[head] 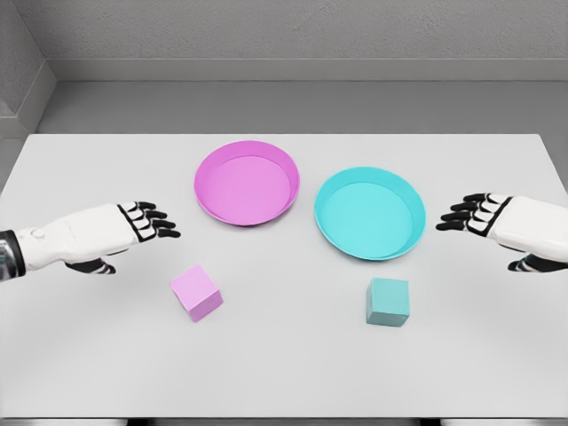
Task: Place the blocks in the corresponding plates according to their colors
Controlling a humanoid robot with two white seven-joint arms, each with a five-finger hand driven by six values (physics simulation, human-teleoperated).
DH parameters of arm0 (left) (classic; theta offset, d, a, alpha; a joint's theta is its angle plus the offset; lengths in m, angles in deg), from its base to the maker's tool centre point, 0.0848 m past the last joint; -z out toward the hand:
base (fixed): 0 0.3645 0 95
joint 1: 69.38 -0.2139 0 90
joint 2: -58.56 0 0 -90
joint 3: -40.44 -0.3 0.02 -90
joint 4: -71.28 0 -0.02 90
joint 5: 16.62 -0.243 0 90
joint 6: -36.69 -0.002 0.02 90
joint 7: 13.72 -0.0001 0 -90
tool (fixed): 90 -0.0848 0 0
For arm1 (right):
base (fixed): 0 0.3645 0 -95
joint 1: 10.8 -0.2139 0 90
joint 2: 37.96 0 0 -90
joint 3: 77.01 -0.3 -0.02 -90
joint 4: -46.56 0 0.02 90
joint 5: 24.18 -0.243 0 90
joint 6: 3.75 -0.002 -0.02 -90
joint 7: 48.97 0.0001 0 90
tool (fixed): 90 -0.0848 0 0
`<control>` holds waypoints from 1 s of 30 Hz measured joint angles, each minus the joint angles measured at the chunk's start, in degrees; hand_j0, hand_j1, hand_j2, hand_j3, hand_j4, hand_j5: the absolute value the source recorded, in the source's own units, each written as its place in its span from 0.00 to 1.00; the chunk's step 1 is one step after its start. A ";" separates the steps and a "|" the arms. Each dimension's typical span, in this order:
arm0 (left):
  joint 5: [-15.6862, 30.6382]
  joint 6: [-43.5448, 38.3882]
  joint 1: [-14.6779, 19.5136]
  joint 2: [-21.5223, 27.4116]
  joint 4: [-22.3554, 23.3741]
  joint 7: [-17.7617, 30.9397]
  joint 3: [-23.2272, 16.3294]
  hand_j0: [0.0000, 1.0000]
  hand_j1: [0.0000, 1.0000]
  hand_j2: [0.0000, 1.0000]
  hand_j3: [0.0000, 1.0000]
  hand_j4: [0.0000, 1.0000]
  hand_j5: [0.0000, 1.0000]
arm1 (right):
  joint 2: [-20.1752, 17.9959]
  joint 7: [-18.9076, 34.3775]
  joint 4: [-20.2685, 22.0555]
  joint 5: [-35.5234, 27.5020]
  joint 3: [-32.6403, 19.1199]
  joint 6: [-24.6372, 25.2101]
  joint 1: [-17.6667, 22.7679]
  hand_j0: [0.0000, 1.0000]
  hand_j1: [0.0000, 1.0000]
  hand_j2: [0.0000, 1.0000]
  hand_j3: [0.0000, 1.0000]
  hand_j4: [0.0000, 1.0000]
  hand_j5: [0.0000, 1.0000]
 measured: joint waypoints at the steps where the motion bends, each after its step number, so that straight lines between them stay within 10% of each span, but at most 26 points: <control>1: 0.03 0.00 0.00 0.00 -0.07 0.05 -0.06 1.00 1.00 1.00 1.00 1.00 1.00 | 0.04 0.04 0.01 0.01 0.08 0.00 0.00 1.00 1.00 1.00 1.00 1.00 1.00; 8: 0.14 0.00 0.09 -0.28 -1.16 0.26 -0.98 1.00 1.00 1.00 1.00 1.00 1.00 | 0.77 0.08 -0.08 0.46 2.25 0.01 -0.61 1.00 1.00 1.00 1.00 1.00 1.00; 15: -0.80 0.00 0.44 -2.09 -2.17 0.72 -2.89 1.00 1.00 1.00 1.00 1.00 1.00 | 3.91 1.21 -0.92 3.43 15.44 0.05 -16.96 1.00 1.00 1.00 1.00 1.00 1.00; 30: -3.03 0.00 2.64 -5.33 -2.18 1.65 -7.61 1.00 1.00 1.00 1.00 1.00 1.00 | 7.91 2.88 -1.27 7.57 27.67 -0.01 -17.84 1.00 1.00 1.00 1.00 1.00 1.00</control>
